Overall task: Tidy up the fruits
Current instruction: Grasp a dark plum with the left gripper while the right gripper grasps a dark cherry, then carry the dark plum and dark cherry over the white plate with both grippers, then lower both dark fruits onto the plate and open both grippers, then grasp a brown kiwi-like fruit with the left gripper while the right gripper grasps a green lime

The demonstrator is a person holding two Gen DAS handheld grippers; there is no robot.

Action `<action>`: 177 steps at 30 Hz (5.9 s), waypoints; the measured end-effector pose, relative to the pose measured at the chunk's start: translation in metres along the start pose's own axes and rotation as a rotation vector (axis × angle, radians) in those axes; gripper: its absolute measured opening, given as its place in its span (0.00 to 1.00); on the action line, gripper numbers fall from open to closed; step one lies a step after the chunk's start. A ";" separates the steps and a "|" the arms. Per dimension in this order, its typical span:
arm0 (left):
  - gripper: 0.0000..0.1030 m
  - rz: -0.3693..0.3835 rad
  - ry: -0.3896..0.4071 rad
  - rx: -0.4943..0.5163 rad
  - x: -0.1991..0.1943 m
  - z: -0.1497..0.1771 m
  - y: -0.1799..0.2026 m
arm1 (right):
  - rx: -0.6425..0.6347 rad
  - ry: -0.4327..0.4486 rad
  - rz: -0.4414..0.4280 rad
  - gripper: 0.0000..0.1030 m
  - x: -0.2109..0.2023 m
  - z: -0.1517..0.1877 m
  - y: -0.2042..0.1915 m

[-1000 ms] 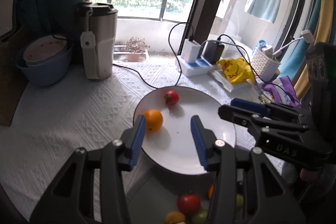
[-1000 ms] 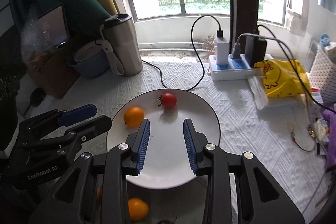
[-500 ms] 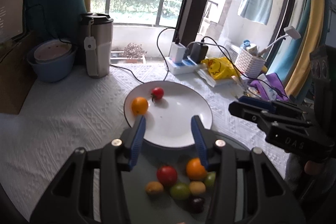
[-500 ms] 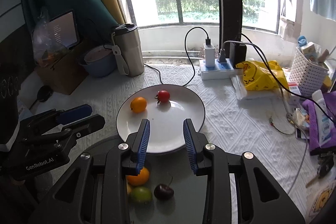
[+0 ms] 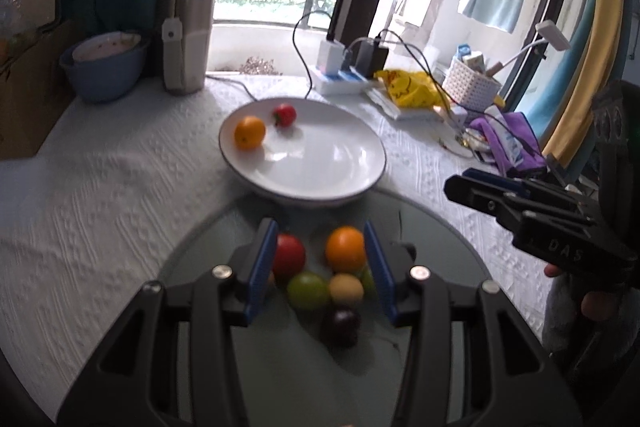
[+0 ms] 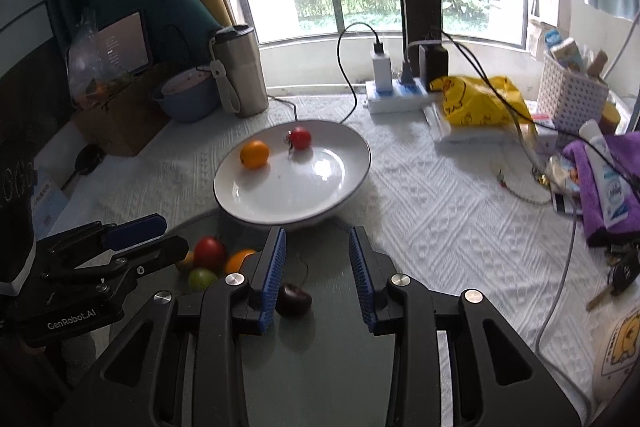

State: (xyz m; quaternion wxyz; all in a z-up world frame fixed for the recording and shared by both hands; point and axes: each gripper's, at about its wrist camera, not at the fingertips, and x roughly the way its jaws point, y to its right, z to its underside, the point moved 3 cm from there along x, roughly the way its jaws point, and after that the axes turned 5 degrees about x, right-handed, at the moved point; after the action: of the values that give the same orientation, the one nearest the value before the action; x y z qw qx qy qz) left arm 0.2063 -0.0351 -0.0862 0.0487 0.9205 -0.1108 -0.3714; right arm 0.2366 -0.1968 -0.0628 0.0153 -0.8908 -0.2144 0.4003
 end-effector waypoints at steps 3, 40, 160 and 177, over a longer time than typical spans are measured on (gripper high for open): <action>0.45 -0.005 -0.019 -0.011 0.002 0.011 0.003 | 0.008 -0.010 -0.011 0.34 0.002 0.009 0.004; 0.27 -0.015 -0.145 0.023 0.023 0.056 0.020 | 0.033 -0.106 -0.118 0.34 0.045 0.043 0.000; 0.41 -0.041 0.037 0.027 0.043 -0.067 -0.047 | -0.056 0.024 0.017 0.40 0.066 -0.069 -0.014; 0.42 -0.022 0.098 0.042 -0.009 -0.039 -0.030 | -0.059 0.060 0.030 0.40 0.013 -0.037 -0.032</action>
State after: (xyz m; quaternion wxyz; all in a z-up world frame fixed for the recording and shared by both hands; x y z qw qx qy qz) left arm 0.2322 -0.0036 -0.0577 0.0305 0.9396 -0.1062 -0.3239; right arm 0.2590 -0.1575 -0.0406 -0.0107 -0.9056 -0.2122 0.3671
